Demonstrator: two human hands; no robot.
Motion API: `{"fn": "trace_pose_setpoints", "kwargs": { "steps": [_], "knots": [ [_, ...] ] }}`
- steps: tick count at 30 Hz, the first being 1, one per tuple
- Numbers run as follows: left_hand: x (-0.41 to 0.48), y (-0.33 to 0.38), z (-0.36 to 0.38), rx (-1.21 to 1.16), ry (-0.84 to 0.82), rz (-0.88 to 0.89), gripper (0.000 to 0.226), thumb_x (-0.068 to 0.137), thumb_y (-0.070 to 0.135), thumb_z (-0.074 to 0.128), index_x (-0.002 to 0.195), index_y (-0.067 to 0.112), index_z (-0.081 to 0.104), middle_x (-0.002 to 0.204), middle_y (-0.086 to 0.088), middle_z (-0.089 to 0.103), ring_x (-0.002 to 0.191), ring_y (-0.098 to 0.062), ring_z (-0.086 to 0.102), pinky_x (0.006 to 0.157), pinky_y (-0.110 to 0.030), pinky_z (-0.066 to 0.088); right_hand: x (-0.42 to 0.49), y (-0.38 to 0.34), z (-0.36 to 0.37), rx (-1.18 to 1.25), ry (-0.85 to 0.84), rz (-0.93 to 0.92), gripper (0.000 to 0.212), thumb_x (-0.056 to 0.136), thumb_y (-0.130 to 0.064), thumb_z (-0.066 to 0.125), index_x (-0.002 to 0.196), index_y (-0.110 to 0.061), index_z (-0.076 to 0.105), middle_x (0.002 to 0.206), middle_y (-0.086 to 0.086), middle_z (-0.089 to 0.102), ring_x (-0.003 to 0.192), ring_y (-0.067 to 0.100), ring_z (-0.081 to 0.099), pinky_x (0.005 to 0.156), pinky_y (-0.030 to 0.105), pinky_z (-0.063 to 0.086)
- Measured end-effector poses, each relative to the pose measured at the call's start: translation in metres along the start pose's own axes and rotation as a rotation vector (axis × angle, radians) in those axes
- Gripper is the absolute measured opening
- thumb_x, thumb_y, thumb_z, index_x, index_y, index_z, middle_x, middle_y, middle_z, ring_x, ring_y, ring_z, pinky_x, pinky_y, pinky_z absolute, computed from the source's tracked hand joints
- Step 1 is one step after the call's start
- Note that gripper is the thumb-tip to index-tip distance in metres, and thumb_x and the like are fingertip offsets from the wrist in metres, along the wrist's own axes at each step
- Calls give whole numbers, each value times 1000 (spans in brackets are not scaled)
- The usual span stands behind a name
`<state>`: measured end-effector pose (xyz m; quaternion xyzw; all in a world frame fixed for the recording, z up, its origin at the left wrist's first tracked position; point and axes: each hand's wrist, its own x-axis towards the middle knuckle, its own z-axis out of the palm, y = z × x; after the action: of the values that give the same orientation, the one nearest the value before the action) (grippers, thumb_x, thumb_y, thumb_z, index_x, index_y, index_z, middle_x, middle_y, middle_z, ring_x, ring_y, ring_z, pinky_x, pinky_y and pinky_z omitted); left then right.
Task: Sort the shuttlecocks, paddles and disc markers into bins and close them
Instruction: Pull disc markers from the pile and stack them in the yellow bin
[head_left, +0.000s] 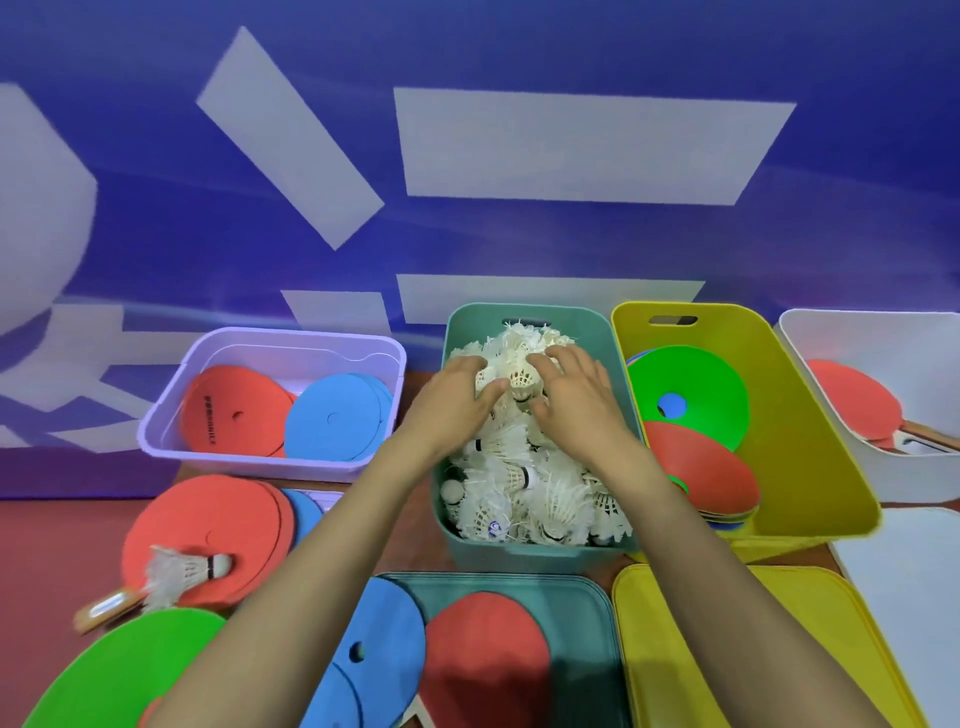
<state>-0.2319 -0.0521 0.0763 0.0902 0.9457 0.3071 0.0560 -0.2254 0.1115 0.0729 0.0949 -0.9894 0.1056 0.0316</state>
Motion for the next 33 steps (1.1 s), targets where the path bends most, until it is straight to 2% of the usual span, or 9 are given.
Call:
{"fn": "trace_pose_setpoints", "kwargs": {
  "steps": [4, 9, 12, 16, 18, 21, 24, 29, 33],
  "knots": [
    [-48, -29, -24, 12, 173, 176, 38, 93, 31, 52, 127, 14, 51, 134, -1, 46, 120, -20, 46, 98, -33, 39, -16, -43, -5, 45, 109, -72, 47, 88, -19, 56, 134, -16, 45, 137, 7, 43, 132, 27, 30, 108, 40, 23],
    [-102, -114, -50, 99, 271, 74, 36, 83, 27, 51, 112, 9, 64, 129, -14, 53, 118, -33, 52, 97, -41, 41, -27, -132, 13, 164, 193, -224, 42, 81, -17, 60, 123, -13, 55, 121, 6, 54, 120, 28, 45, 103, 41, 35],
    [-134, -183, -62, 209, 284, 16, 31, 77, 24, 53, 99, 8, 68, 116, -18, 61, 106, -36, 59, 89, -44, 48, -26, -192, 45, 220, 159, -307, 43, 76, -17, 60, 118, -9, 60, 116, 11, 59, 115, 32, 52, 98, 43, 42],
    [-172, -258, -75, 324, 201, -104, 45, 67, 35, 41, 91, 11, 70, 109, -20, 62, 107, -43, 56, 90, -51, 47, -25, -260, 98, 222, -21, -347, 42, 75, -16, 60, 117, -7, 60, 113, 14, 59, 112, 34, 54, 95, 43, 42],
    [-187, -285, -78, 279, 158, -208, 44, 67, 34, 46, 96, 12, 70, 115, -21, 60, 111, -43, 53, 92, -51, 45, -26, -284, 123, 197, -159, -356, 43, 80, -17, 60, 123, -9, 55, 119, 13, 55, 115, 33, 50, 97, 41, 40],
    [-199, -314, -75, 180, 76, -373, 41, 79, 24, 63, 118, 13, 60, 130, -18, 49, 118, -37, 47, 99, -42, 38, -27, -310, 155, 170, -356, -287, 47, 87, -19, 58, 132, -12, 46, 130, 11, 48, 121, 29, 43, 100, 36, 33],
    [-202, -326, -69, -60, 68, -500, 41, 84, 26, 64, 122, 12, 57, 122, -19, 54, 109, -37, 53, 98, -41, 40, -29, -326, 178, 232, -509, -184, 46, 89, -23, 55, 133, -13, 44, 131, 12, 46, 122, 30, 44, 100, 38, 38],
    [-201, -319, -62, -314, 137, -483, 33, 87, 15, 61, 119, 11, 56, 105, -14, 68, 94, -27, 64, 76, -26, 43, -37, -333, 194, 266, -543, -147, 38, 88, -16, 55, 126, -15, 52, 121, 13, 54, 110, 31, 53, 92, 38, 44],
    [-199, -308, -63, -354, 200, -400, 35, 87, 10, 59, 121, 15, 54, 99, -12, 68, 90, -29, 64, 76, -33, 48, -38, -329, 194, 335, -487, -118, 30, 88, -15, 55, 118, -16, 57, 112, 11, 56, 105, 30, 54, 87, 37, 45]
  ]
}}
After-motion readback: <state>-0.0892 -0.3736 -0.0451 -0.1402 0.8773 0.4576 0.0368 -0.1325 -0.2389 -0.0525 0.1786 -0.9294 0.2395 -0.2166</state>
